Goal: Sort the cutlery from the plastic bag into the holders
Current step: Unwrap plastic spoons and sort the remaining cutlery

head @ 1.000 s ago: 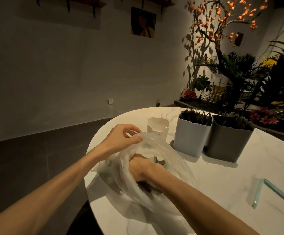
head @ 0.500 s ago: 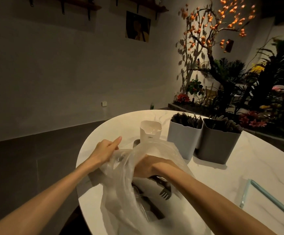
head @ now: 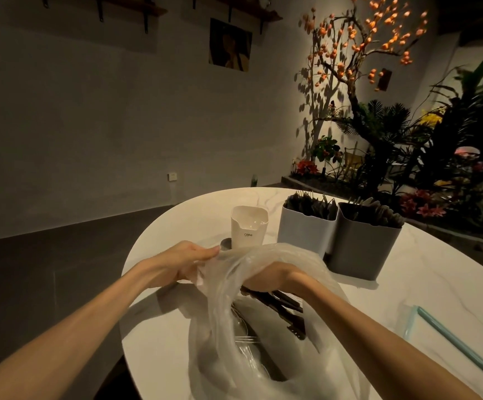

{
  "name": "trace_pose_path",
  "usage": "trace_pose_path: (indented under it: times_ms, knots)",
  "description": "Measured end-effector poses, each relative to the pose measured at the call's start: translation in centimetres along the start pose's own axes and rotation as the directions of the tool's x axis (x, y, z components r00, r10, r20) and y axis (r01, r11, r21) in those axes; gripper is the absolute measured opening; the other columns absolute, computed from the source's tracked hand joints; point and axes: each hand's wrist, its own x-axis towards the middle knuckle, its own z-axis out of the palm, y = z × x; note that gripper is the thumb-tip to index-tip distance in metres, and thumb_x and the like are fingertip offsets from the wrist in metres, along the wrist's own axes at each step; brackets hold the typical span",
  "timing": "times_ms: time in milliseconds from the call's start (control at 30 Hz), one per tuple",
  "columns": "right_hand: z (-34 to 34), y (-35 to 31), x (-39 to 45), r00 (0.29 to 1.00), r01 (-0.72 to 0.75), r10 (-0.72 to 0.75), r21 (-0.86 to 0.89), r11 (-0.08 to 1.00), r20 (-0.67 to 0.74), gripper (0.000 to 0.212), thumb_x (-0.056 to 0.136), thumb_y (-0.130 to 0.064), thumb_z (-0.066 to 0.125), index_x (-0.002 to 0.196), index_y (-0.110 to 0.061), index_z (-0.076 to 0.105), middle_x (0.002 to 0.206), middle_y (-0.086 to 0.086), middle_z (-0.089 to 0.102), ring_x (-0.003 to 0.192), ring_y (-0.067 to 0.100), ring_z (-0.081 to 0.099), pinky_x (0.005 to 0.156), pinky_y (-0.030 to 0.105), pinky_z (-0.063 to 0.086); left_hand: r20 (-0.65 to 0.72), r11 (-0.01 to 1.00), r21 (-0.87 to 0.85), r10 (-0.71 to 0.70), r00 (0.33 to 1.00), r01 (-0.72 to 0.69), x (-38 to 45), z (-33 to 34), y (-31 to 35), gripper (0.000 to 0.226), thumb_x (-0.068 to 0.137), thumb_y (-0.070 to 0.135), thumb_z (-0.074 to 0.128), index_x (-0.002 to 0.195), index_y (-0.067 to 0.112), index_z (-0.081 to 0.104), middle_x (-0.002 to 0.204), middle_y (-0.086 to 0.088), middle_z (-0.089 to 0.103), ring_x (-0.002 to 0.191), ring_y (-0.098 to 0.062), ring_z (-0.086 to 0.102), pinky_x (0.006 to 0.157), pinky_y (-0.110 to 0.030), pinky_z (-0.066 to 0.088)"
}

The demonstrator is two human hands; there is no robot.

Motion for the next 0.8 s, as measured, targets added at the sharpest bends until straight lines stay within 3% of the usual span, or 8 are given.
trace_pose_path:
  times_ms: [133, 233, 333, 400, 533, 600, 733, 800]
  knots:
    - [-0.1, 0.2, 0.3, 0.999, 0.019, -0.020, -0.027, 0.999, -0.032, 0.030, 0.106, -0.031, 0.047, 0.118, -0.011, 0.066, 0.111, 0.009, 0.067, 0.095, 0.015, 0.059, 0.094, 0.035, 0.049, -0.068, 0.997, -0.072, 0.015, 0.998, -0.020, 0.9, 0.3, -0.4, 0.041, 0.094, 0.043, 0.063, 0.099, 0.006, 0.080, 0.091, -0.011, 0.077, 0.078, -0.021, 0.074, 0.069, -0.027, 0.060]
    - [-0.4, 0.2, -0.3, 1.000, 0.001, -0.001, -0.015, 1.000, -0.007, 0.033, 0.107, -0.028, 0.045, 0.125, -0.008, 0.063, 0.122, 0.011, 0.065, 0.112, 0.027, 0.060, 0.099, 0.035, 0.044, -0.216, 0.993, -0.106, 0.028, 0.976, -0.052, 1.5, 0.3, -0.6, 0.042, 0.097, 0.038, 0.062, 0.089, 0.001, 0.079, 0.083, -0.015, 0.075, 0.077, -0.027, 0.069, 0.073, -0.034, 0.056]
    - [-0.5, 0.8, -0.6, 0.999, -0.020, 0.019, 0.022, 1.000, 0.039, 0.034, 0.108, -0.018, 0.041, 0.128, 0.002, 0.059, 0.116, 0.018, 0.062, 0.112, 0.031, 0.059, 0.082, 0.029, 0.049, -0.323, 0.998, -0.013, 0.061, 0.944, -0.069, 1.9, -0.2, -0.7, 0.048, 0.097, 0.044, 0.060, 0.073, 0.004, 0.073, 0.073, -0.014, 0.065, 0.074, -0.028, 0.059, 0.073, -0.034, 0.051]
    - [-0.6, 1.2, -0.3, 0.997, -0.025, 0.022, 0.035, 0.999, 0.076, 0.028, 0.107, -0.019, 0.043, 0.116, -0.003, 0.065, 0.097, 0.008, 0.059, 0.088, 0.020, 0.058, 0.068, 0.020, 0.045, -0.214, 0.998, -0.057, -0.002, 0.977, -0.011, 1.3, -0.2, -0.4, 0.058, 0.095, 0.060, 0.052, 0.076, 0.008, 0.069, 0.081, -0.013, 0.070, 0.077, -0.024, 0.065, 0.072, -0.030, 0.052]
    - [-0.4, 2.4, 1.2, 0.996, -0.046, 0.040, 0.066, 0.997, 0.079, 0.019, 0.105, -0.023, 0.049, 0.096, -0.014, 0.063, 0.086, 0.002, 0.061, 0.077, 0.011, 0.057, 0.085, 0.034, 0.052, 0.079, 1.000, 0.024, -0.018, 0.997, 0.016, 0.6, 0.4, 0.0, 0.060, 0.058, 0.073, 0.080, 0.064, 0.016, 0.062, 0.071, -0.002, 0.064, 0.065, -0.009, 0.060, 0.067, -0.022, 0.050]
    - [-0.5, 2.1, 1.0, 0.998, -0.006, 0.001, 0.083, 0.997, 0.064, 0.024, 0.107, -0.020, 0.044, 0.105, -0.010, 0.065, 0.097, 0.011, 0.065, 0.085, 0.016, 0.060, 0.097, 0.038, 0.051, 0.005, 0.999, -0.048, 0.003, 1.000, -0.003, 1.2, 0.4, -0.5, 0.062, 0.045, 0.068, 0.089, 0.062, 0.018, 0.057, 0.073, -0.003, 0.062, 0.067, -0.012, 0.058, 0.067, -0.025, 0.047]
    - [-0.2, 1.0, 0.8, 0.987, 0.157, -0.155, 0.060, 0.986, -0.042, 0.028, 0.110, -0.022, 0.036, 0.102, -0.028, 0.063, 0.090, -0.012, 0.058, 0.083, -0.002, 0.056, 0.080, 0.007, 0.042, -0.188, 0.966, -0.257, -0.054, 0.981, 0.004, 2.2, 1.2, -0.1, 0.027, 0.086, 0.023, 0.073, 0.066, 0.014, 0.056, 0.078, -0.008, 0.061, 0.066, -0.017, 0.062, 0.061, -0.028, 0.051]
    - [0.5, 1.0, 1.6, 0.980, 0.179, -0.180, -0.019, 0.984, -0.083, 0.028, 0.108, -0.031, 0.038, 0.120, -0.022, 0.062, 0.104, -0.005, 0.062, 0.095, 0.011, 0.057, 0.094, 0.027, 0.047, -0.279, 0.966, -0.255, -0.108, 0.954, 0.035, 2.5, 1.7, 0.2, 0.023, 0.087, 0.008, 0.063, 0.065, 0.012, 0.055, 0.076, -0.008, 0.059, 0.068, -0.020, 0.059, 0.060, -0.029, 0.049]
